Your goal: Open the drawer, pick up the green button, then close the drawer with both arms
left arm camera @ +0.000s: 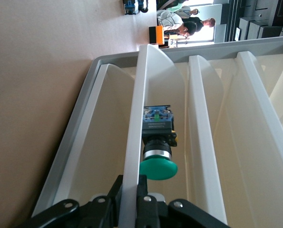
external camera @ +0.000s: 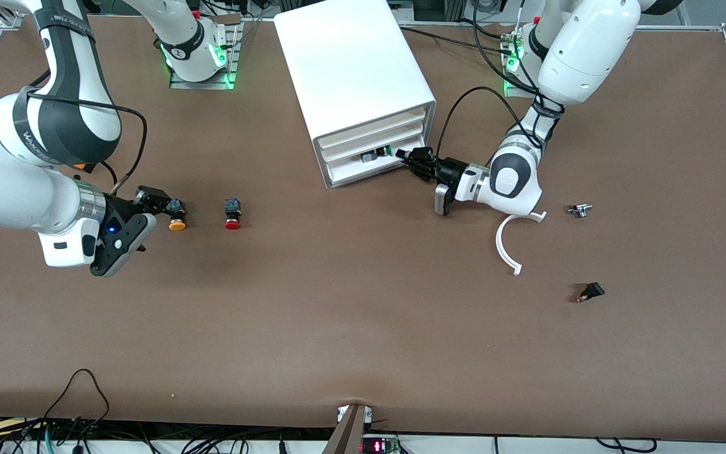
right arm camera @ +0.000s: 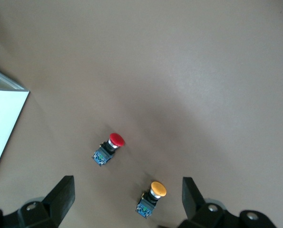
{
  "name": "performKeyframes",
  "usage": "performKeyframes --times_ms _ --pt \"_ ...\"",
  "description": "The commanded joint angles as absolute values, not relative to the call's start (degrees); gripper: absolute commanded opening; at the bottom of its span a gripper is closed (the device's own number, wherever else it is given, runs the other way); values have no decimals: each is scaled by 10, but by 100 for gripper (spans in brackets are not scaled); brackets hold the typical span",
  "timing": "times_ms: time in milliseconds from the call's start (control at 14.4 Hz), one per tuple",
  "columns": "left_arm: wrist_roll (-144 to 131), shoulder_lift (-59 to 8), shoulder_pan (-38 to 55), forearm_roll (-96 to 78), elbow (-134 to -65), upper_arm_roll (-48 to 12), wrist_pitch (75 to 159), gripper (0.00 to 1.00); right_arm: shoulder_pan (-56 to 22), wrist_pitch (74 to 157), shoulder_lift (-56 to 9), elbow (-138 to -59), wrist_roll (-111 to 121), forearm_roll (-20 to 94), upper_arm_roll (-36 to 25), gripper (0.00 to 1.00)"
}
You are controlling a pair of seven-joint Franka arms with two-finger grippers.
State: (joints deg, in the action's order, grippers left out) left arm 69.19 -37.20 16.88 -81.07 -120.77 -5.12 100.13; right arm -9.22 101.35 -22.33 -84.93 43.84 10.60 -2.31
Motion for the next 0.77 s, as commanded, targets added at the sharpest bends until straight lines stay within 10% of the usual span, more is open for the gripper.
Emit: performKeyframes --times_ms 0,696 --pt "699 -355 161 -828 -1219 -55 1000 0 -95 1008 -239 -814 446 115 -24 100" --pt "696 -402 131 -820 -1133 -41 1004 0 -99 1054 -257 -802 576 100 -26 100"
